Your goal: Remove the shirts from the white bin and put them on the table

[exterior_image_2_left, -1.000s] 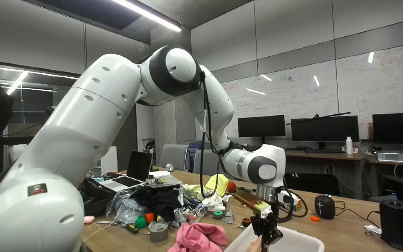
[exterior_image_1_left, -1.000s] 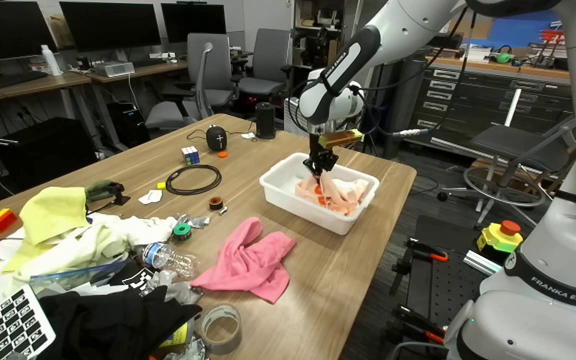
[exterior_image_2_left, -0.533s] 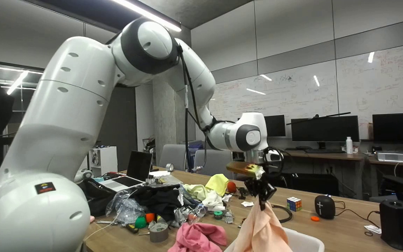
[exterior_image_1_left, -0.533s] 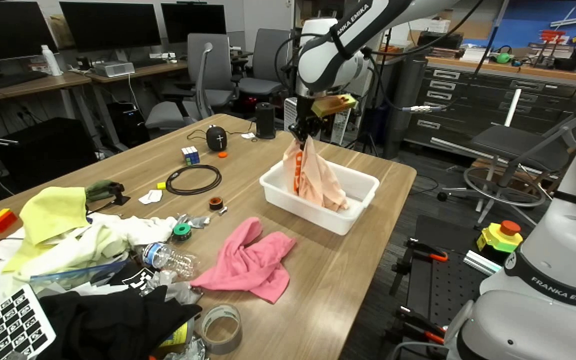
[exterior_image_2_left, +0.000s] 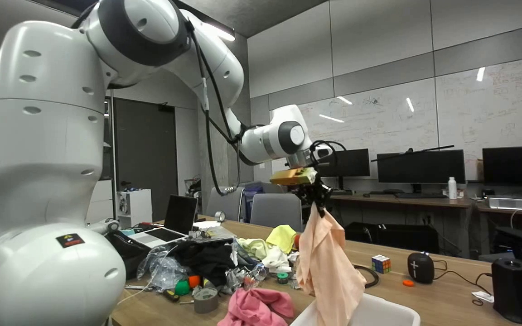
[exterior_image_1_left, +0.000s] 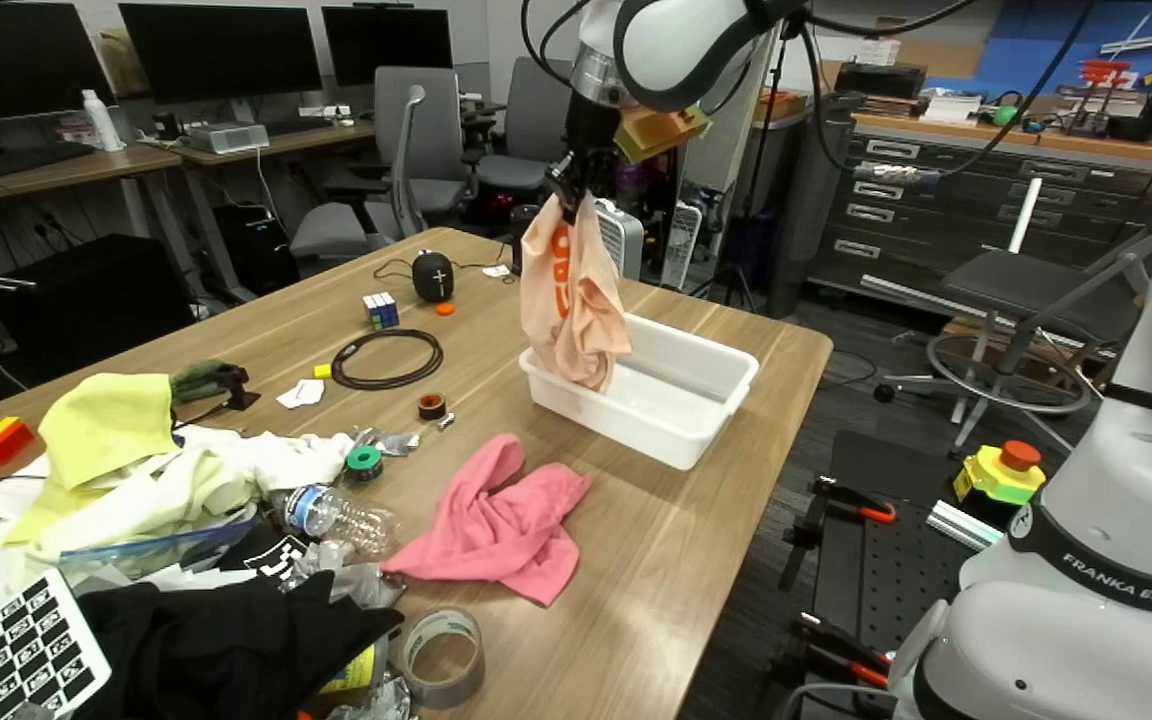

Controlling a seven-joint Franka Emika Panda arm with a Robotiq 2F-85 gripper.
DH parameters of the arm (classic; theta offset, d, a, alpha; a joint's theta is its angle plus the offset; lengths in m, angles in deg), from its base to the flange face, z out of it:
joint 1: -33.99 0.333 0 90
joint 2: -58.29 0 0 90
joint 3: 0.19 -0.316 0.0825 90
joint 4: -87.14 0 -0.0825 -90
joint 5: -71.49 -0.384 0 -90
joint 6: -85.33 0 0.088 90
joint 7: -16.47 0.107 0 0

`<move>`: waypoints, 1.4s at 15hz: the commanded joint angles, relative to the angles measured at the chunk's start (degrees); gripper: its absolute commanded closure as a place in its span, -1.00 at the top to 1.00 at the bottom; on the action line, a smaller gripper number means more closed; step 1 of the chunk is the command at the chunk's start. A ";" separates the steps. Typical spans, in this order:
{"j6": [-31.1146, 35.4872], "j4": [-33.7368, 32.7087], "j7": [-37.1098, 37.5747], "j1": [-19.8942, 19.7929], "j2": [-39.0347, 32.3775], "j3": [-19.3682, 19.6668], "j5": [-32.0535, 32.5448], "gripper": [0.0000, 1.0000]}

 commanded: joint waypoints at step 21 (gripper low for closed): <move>-1.15 6.83 -5.48 7.73 9.22 -14.51 6.33 -0.40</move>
